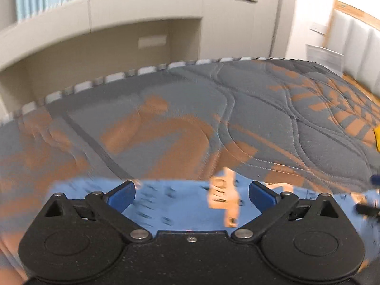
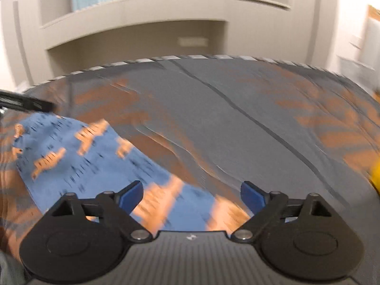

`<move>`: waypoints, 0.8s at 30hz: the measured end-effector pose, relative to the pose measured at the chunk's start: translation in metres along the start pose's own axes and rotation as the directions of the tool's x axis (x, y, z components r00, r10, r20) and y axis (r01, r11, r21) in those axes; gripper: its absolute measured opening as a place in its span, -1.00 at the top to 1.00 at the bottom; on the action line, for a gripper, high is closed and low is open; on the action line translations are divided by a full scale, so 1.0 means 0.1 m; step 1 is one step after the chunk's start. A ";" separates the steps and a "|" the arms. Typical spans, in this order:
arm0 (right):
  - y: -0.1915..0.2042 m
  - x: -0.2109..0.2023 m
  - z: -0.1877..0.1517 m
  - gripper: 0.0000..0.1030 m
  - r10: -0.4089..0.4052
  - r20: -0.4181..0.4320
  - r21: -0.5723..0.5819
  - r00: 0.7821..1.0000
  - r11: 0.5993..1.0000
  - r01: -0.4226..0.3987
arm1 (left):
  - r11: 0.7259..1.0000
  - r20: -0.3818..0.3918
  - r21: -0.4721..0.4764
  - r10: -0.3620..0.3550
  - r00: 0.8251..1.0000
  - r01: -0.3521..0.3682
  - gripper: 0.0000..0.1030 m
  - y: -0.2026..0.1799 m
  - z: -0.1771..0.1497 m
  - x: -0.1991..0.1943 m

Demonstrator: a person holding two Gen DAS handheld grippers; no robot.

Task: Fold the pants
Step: 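Open the right tool and move the left tool to the waistband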

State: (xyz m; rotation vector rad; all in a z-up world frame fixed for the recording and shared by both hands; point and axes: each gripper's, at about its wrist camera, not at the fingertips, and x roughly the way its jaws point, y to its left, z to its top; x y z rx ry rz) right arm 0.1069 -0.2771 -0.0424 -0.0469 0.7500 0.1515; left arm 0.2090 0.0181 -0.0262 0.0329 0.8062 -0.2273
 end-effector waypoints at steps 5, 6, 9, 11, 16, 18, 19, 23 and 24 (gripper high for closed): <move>0.22 0.40 -0.02 -0.84 0.020 -0.031 -0.081 0.999 0.996 -0.022 | 0.993 -0.090 0.053 0.107 0.990 -0.102 -0.98 -0.04 -0.30 0.41; 0.24 0.47 -0.06 -0.84 0.004 -0.041 -0.101 0.999 0.995 -0.008 | 0.988 -0.116 0.073 0.142 0.983 -0.134 -0.98 -0.03 -0.34 0.47; 0.26 0.58 -0.24 -0.84 -0.070 -0.104 -0.157 0.992 0.986 0.053 | 0.977 -0.171 0.056 0.213 0.962 -0.206 -0.99 0.08 -0.46 0.51; 0.21 0.52 -0.24 -0.83 -0.046 -0.088 -0.135 0.995 0.990 0.034 | 0.978 -0.184 0.011 0.208 0.961 -0.210 -0.99 0.16 -0.49 0.47; 0.09 0.55 0.13 -0.83 0.180 -0.032 -0.026 0.983 0.983 -0.181 | 0.972 -0.179 -0.039 0.220 0.959 -0.230 -0.99 0.26 -0.51 0.27; 0.12 0.75 0.39 -0.77 0.299 -0.032 0.014 0.954 0.954 -0.299 | 0.966 -0.166 -0.079 0.230 0.959 -0.245 -0.99 0.34 -0.48 0.22; 0.14 0.85 0.49 -0.68 0.331 -0.035 0.019 0.943 0.944 -0.330 | 0.962 -0.153 -0.101 0.237 0.959 -0.254 -0.99 0.38 -0.47 0.20; 0.40 1.35 0.87 -0.11 0.438 -0.103 0.034 0.893 0.899 -0.437 | 0.949 -0.136 -0.148 0.261 0.956 -0.280 -0.99 0.48 -0.42 0.24; 0.47 1.42 0.92 -0.11 0.454 -0.115 0.030 0.883 0.890 -0.454 | 0.950 -0.140 -0.148 0.256 0.956 -0.276 -0.99 0.48 -0.42 0.27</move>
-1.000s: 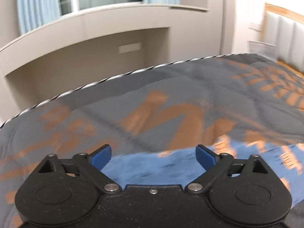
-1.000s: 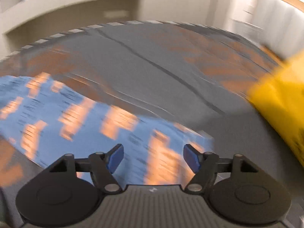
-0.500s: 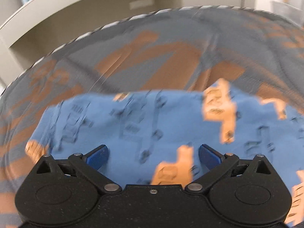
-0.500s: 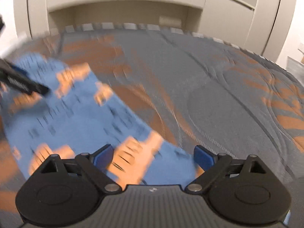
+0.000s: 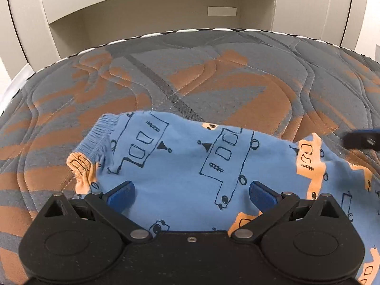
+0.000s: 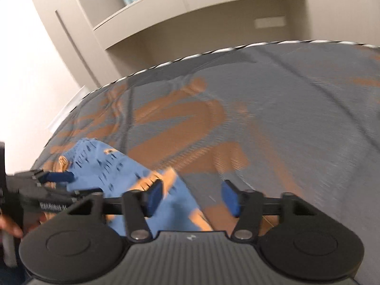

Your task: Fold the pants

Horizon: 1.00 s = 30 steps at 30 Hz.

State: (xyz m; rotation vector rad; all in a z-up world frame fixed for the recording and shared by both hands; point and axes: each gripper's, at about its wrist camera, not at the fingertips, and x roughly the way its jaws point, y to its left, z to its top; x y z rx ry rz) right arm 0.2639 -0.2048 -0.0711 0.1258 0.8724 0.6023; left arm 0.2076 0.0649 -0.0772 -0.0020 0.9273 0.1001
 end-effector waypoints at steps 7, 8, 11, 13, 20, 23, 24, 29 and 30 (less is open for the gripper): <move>0.18 0.47 0.20 0.00 0.036 -0.121 -0.036 0.992 0.999 -0.041 | 1.000 -0.022 -0.012 -0.026 0.999 0.026 -0.99 0.01 0.00 0.10; 0.18 0.48 0.19 0.09 0.046 -0.129 -0.031 0.991 0.998 -0.050 | 0.999 -0.022 -0.018 -0.031 0.999 0.030 -0.99 0.02 0.00 0.11; 0.23 0.48 0.20 0.39 0.032 -0.141 -0.046 0.990 0.998 -0.039 | 0.999 -0.024 -0.021 -0.035 0.999 0.034 -0.99 0.03 0.00 0.12; 0.26 0.46 0.21 0.42 0.018 -0.144 -0.058 0.989 0.998 -0.027 | 0.999 -0.026 -0.023 -0.037 0.999 0.036 -0.99 0.03 0.00 0.13; 0.33 0.44 0.21 0.47 0.029 -0.179 -0.076 0.983 0.996 -0.043 | 0.999 -0.029 -0.027 -0.039 0.999 0.039 -0.99 0.03 0.00 0.13; 0.34 0.48 0.24 0.44 0.022 -0.186 -0.075 0.982 0.997 -0.037 | 0.999 -0.030 -0.028 -0.039 0.999 0.038 -0.99 0.03 0.00 0.13; 0.33 0.49 0.25 0.43 0.024 -0.187 -0.069 0.982 0.997 -0.037 | 0.999 -0.030 -0.028 -0.039 0.999 0.038 -0.99 0.03 0.00 0.13; 0.28 0.54 0.29 0.60 0.031 -0.175 -0.009 0.984 0.999 -0.033 | 0.999 -0.031 -0.027 -0.038 0.999 0.037 -0.99 0.03 0.00 0.14; 0.28 0.55 0.29 0.74 0.016 -0.173 -0.011 0.985 1.000 -0.019 | 0.999 -0.033 -0.027 -0.037 0.999 0.036 -0.99 0.03 0.00 0.14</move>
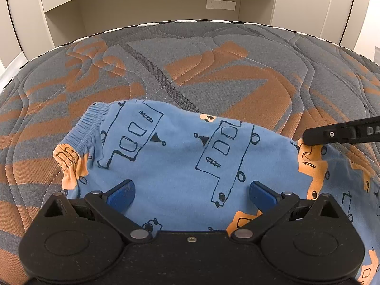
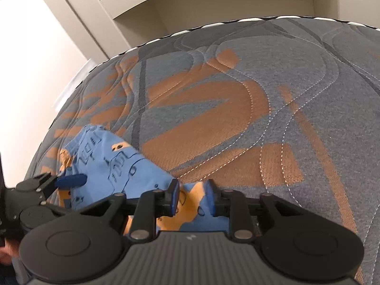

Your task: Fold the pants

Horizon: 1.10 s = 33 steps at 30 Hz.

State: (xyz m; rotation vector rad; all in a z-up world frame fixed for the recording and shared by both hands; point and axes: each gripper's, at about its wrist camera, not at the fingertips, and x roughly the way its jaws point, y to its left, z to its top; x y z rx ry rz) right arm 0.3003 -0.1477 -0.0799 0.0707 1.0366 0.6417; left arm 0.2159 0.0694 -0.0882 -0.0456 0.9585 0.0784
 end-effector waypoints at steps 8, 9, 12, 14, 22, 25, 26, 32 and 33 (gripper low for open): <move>0.23 -0.11 -0.05 0.86 -0.154 0.115 -0.088 0.981 0.982 0.165 | 1.000 -0.009 0.000 0.007 1.000 -0.007 -0.99 0.00 0.00 0.02; 0.24 -0.09 -0.05 0.86 -0.168 0.117 -0.092 0.979 0.980 0.179 | 1.000 -0.010 0.000 0.008 1.000 -0.008 -0.99 0.00 0.00 0.02; 0.23 -0.02 -0.10 0.81 -0.184 0.098 -0.079 0.978 0.978 0.192 | 1.000 -0.010 -0.007 0.004 1.000 -0.004 -0.99 0.01 0.01 0.01; 0.24 -0.14 -0.17 0.49 -0.236 0.123 -0.067 0.964 0.967 0.245 | 1.000 0.011 -0.008 0.006 1.000 -0.006 -0.99 0.00 0.02 -0.04; 0.33 -1.08 -1.25 -0.36 -0.497 0.146 0.009 0.856 0.865 0.501 | 0.979 0.192 0.202 -0.069 0.979 0.029 -0.99 -0.40 -0.10 -0.40; 0.35 -1.20 -1.63 -0.47 -0.546 0.120 0.043 0.829 0.837 0.545 | 0.941 0.186 0.333 -0.122 0.975 0.055 -0.99 -0.65 -0.22 -0.44; 0.34 -1.22 -1.74 -0.55 -0.567 0.109 0.059 0.816 0.823 0.564 | 0.925 0.173 0.375 -0.129 0.976 0.056 -0.99 -0.74 -0.27 -0.43; 0.21 -1.30 -2.02 -0.83 -0.627 0.088 0.193 0.774 0.773 0.604 | 0.892 0.082 0.448 -0.115 0.990 0.066 -0.99 -0.93 -0.47 -0.31; 0.17 -1.31 -2.05 -0.84 -0.636 0.081 0.204 0.768 0.764 0.612 | 0.891 0.077 0.449 -0.107 0.991 0.061 -0.99 -0.92 -0.49 -0.31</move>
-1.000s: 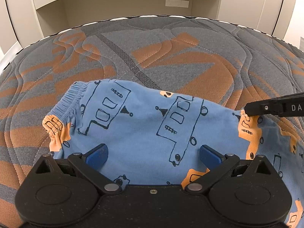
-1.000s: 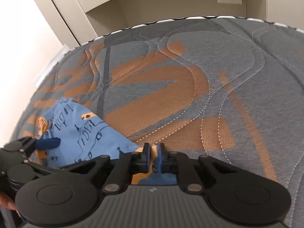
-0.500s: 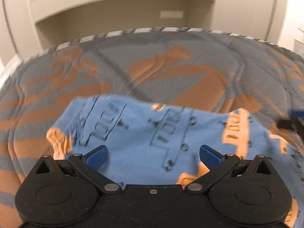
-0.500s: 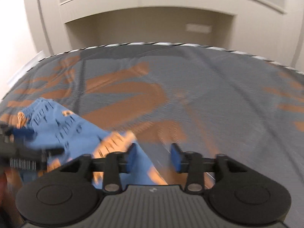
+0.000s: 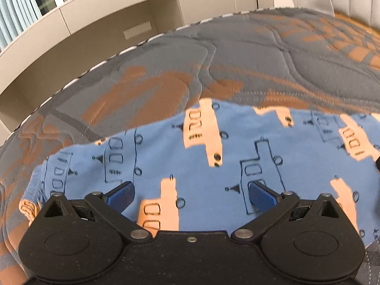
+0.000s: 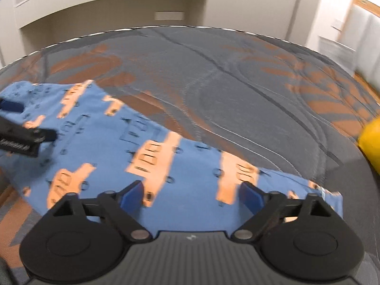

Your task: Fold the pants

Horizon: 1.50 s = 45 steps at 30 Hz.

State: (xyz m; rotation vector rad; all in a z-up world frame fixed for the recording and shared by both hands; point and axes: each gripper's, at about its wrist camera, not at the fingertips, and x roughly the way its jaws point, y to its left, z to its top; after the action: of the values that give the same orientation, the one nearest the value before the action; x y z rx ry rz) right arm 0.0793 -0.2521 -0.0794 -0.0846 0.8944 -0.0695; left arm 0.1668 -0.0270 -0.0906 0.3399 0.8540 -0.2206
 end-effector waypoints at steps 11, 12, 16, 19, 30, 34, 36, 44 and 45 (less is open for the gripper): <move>-0.33 -0.09 -0.16 -0.91 -0.097 -0.058 0.095 0.994 0.990 0.102 | 0.999 -0.042 -0.017 0.036 0.998 -0.037 -0.99 0.06 -0.02 0.02; -0.35 -0.06 -0.18 -0.90 -0.088 -0.073 0.092 0.993 0.991 0.095 | 0.999 -0.042 -0.017 0.038 0.998 -0.038 -0.99 0.05 -0.01 0.02; -0.50 -0.22 -0.20 -0.85 -0.053 -0.047 0.168 0.998 0.984 0.060 | 0.999 -0.031 -0.015 0.028 0.999 -0.028 -0.99 0.04 0.02 -0.04; -0.73 -0.55 -0.21 -0.97 -0.017 0.023 0.254 1.000 0.967 0.010 | 1.000 0.020 0.013 0.023 1.000 -0.023 -0.99 -0.05 0.06 -0.13; -1.45 -0.74 -0.71 -1.00 0.020 0.016 0.521 1.000 0.853 -0.025 | 0.957 0.132 0.176 -0.255 0.958 0.230 -0.99 -1.12 0.72 -0.25; -1.62 -0.56 -0.86 -0.99 0.055 -0.053 0.616 0.997 0.787 -0.011 | 0.900 0.098 0.261 -0.383 0.918 0.348 -0.99 -1.62 0.92 -0.17; -1.68 -0.50 -0.91 -0.99 0.041 -0.097 0.646 0.994 0.762 0.032 | 0.885 0.096 0.297 -0.401 0.911 0.359 -0.99 -1.80 0.96 -0.13; -1.78 -0.46 -1.03 -0.99 0.074 -0.082 0.697 0.994 0.717 0.004 | 0.865 0.049 0.332 -0.414 0.909 0.376 -0.99 -2.23 1.02 0.05; -1.78 -0.45 -1.03 -0.99 0.077 -0.081 0.700 0.994 0.714 0.001 | 0.867 0.045 0.325 -0.413 0.910 0.378 -0.99 -2.25 1.04 0.06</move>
State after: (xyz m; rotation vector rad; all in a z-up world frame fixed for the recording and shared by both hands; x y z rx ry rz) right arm -0.0338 -0.4296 -0.0907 0.6647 0.9231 -0.3781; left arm 0.1702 -0.2741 -0.0781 0.4383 0.7696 -0.7596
